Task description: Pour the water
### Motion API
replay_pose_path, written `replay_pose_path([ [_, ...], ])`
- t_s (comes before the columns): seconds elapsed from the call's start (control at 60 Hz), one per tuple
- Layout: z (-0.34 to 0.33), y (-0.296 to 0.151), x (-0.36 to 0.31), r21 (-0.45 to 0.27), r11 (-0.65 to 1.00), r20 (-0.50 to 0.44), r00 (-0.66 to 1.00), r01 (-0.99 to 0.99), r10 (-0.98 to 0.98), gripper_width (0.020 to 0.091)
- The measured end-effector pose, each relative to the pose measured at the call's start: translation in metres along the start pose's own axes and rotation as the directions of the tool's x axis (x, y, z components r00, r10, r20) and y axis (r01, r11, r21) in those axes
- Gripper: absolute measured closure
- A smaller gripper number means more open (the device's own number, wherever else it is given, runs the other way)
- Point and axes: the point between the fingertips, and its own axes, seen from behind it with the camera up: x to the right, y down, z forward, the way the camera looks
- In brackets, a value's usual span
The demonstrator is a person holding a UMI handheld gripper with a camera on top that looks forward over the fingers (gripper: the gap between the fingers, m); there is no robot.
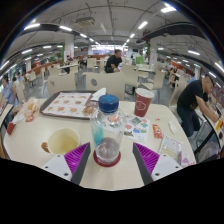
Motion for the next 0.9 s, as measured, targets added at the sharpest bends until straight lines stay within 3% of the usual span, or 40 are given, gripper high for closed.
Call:
replay_pose_path([
  [0.283, -0.099, 0.029, -0.02, -0.095, 0.995, -0.045, 0.999, -0.035, 0.031, 0.0254],
  [0.55, -0.171, 0.036, -0.059, -0.099, 0.995, -0.068, 0.998, -0.025, 0.018, 0.0252],
  [0.9, -0.189, 0.033, -0.084, -0.073, 0.997, -0.045, 0.999, -0.007, 0.003, 0.0255],
])
